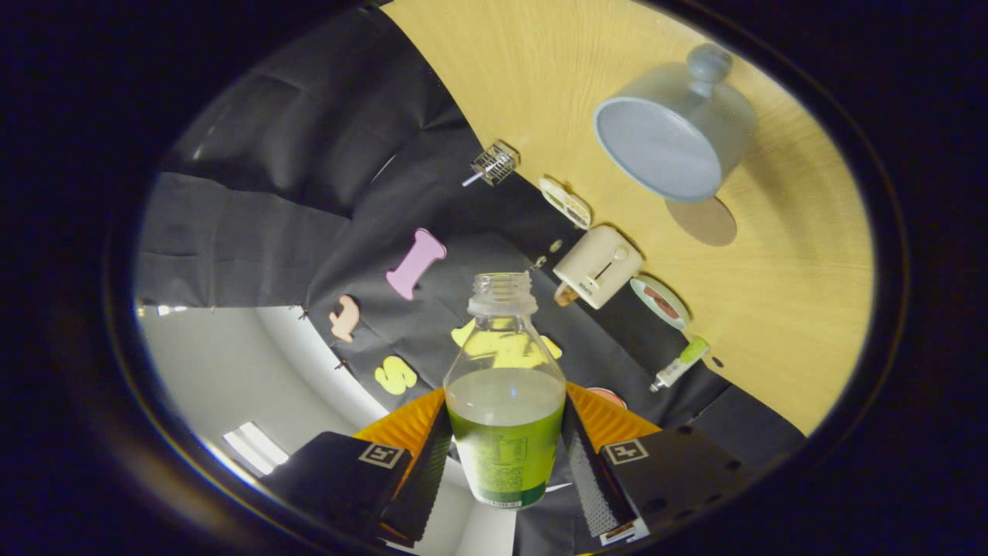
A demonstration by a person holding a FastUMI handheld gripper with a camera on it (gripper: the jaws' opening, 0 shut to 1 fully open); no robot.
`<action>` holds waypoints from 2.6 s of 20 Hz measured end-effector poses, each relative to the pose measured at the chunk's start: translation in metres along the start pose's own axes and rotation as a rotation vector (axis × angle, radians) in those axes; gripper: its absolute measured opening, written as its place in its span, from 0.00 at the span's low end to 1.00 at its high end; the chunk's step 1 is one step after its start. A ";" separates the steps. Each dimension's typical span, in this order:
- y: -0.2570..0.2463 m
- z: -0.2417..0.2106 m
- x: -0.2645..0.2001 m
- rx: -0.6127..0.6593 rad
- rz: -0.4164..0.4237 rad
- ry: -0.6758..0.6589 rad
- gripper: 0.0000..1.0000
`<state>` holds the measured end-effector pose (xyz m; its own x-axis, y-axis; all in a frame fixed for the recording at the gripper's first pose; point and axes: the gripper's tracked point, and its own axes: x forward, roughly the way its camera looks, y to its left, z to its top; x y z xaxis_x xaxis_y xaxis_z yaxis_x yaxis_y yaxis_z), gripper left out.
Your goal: Take the bottle from table, then pour the juice into the cup, finally place the bottle on the coaster
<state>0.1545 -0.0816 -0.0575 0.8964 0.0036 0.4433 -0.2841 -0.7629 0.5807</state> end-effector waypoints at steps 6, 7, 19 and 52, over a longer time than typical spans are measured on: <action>0.004 -0.004 0.000 0.000 0.014 0.012 0.78; 0.008 -0.002 0.000 0.000 0.021 0.006 0.79; -0.002 -0.010 -0.007 -0.003 0.052 -0.017 0.78; -0.162 -0.056 0.105 -2.359 -0.559 0.163 0.80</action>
<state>0.2758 0.0785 -0.0663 0.9998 -0.0200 0.0070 0.0197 0.9993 0.0319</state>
